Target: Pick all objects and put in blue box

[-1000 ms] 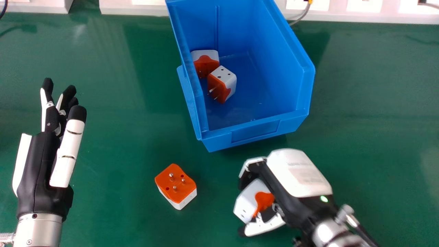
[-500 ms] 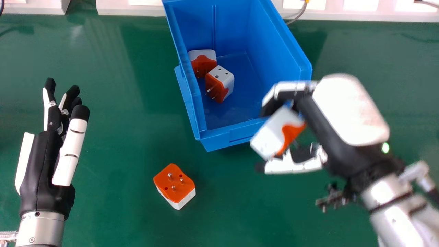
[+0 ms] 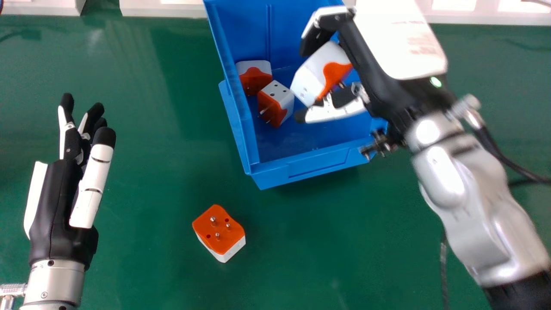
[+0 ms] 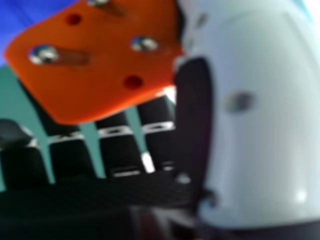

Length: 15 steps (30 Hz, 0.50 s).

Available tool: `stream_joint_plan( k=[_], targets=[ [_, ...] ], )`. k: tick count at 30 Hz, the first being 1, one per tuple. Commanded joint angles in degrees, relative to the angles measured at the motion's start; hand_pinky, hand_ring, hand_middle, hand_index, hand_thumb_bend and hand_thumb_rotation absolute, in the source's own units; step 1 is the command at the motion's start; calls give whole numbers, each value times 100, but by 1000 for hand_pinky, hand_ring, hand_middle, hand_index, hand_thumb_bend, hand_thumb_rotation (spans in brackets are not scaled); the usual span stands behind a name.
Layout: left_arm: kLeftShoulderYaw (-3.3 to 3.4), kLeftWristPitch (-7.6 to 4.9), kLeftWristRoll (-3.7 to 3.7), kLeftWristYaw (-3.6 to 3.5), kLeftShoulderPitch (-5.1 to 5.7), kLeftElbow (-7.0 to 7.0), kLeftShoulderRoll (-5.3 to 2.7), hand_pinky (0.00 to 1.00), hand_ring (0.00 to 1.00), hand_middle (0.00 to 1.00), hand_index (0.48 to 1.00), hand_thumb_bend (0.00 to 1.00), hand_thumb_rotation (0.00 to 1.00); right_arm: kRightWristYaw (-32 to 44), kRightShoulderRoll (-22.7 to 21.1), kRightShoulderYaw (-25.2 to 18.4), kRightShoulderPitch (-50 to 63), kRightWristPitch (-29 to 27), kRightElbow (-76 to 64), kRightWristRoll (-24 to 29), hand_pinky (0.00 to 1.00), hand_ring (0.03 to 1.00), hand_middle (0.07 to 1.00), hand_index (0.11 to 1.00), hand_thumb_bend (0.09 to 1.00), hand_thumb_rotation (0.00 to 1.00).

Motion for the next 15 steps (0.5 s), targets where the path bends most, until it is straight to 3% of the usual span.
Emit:
stream_joint_plan(
  k=[1,3,6,9,15],
  targets=[
    [39,-45,-12,14,32,-102,42,971,973,972,964,554,822,-329,118,127,-757,-32,641,-86,133,196,422,505,507,2],
    [40,-40,10,33,72,-150,37,959,968,969,966,551,824,-457,168,243,-1148,-100,1269,-95,201,308,473,478,510,2],
    [36,-87,54,42,142,-204,46,953,966,969,963,544,837,-728,291,431,-1713,-173,2308,-71,251,373,494,472,511,1],
    [31,-123,108,51,218,-255,66,948,964,966,960,540,845,-828,409,558,-2103,-207,3133,20,254,361,479,487,511,2],
    [25,-96,89,39,329,-394,63,950,967,969,962,557,854,-1183,567,914,-2540,-144,4160,-86,286,380,474,492,512,1]
  ],
)
